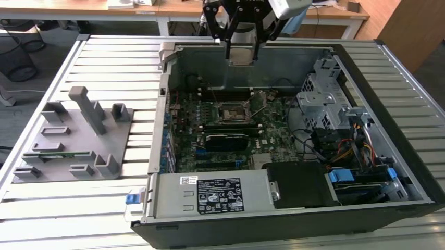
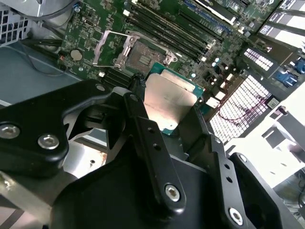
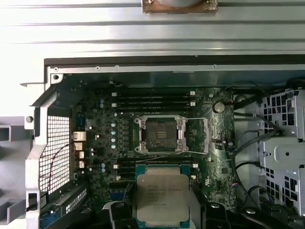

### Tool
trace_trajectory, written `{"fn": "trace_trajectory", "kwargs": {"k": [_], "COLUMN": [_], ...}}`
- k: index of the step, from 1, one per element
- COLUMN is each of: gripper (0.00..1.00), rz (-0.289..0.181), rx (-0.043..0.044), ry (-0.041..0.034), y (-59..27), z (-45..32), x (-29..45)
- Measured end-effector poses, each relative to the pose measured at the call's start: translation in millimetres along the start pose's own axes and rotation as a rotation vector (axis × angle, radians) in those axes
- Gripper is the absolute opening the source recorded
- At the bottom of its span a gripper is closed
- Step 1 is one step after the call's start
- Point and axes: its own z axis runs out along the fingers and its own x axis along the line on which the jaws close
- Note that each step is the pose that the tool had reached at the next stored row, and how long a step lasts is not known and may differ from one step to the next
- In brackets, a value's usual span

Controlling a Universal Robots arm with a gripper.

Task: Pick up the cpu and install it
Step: 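Place the cpu into insertion slot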

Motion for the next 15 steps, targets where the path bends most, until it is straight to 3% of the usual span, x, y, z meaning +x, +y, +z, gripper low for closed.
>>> {"fn": "trace_trajectory", "kwargs": {"k": [15], "gripper": [0.53], "rz": [0.251], "rx": [-0.0005], "ry": [-0.0132], "y": [-0.1], "z": [2.1], "x": [-0.1]}}
